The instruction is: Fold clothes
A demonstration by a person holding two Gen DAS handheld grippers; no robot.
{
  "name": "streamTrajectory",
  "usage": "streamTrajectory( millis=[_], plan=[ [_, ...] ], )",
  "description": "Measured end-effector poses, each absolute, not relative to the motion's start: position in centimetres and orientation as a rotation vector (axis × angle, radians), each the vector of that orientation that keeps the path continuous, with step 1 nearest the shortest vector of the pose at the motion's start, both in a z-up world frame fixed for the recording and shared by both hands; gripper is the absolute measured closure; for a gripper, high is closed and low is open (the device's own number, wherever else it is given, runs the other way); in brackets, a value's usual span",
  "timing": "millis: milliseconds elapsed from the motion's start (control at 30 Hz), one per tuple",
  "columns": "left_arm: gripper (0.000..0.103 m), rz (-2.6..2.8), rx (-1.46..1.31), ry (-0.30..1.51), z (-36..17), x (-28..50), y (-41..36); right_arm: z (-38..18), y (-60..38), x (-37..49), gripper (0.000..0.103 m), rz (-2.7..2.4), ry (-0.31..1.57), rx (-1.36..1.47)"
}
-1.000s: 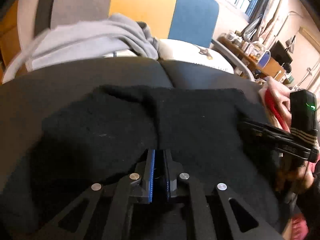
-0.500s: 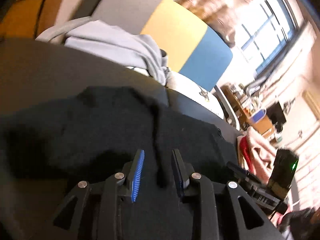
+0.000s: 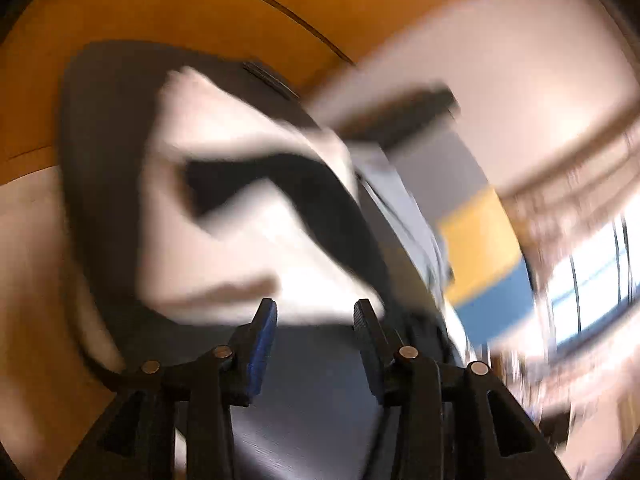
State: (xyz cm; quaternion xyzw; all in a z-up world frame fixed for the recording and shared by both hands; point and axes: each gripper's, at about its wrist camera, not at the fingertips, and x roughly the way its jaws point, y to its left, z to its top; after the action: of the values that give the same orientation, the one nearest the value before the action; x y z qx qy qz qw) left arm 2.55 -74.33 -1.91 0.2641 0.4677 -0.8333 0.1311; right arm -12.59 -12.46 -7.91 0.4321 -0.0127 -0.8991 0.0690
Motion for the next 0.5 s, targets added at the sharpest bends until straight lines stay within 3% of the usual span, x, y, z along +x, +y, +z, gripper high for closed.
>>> streamTrajectory(
  millis=[133, 367, 500],
  plan=[
    [0.051, -2.375, 0.775, 1.259, -1.3, 3.3, -77.9, -7.9, -13.0, -12.8, 0.0, -2.713, -0.002, 1.316],
    [0.05, -2.424, 0.865, 0.979, -0.7, 0.1, -78.8, -8.0, -13.2, -13.1, 0.0, -2.716, 0.025, 1.329],
    [0.05, -2.409, 0.897, 0.967, -1.7, -1.0, -79.1, -8.0, -13.3, -13.2, 0.0, -2.717, 0.03, 1.332]
  ],
)
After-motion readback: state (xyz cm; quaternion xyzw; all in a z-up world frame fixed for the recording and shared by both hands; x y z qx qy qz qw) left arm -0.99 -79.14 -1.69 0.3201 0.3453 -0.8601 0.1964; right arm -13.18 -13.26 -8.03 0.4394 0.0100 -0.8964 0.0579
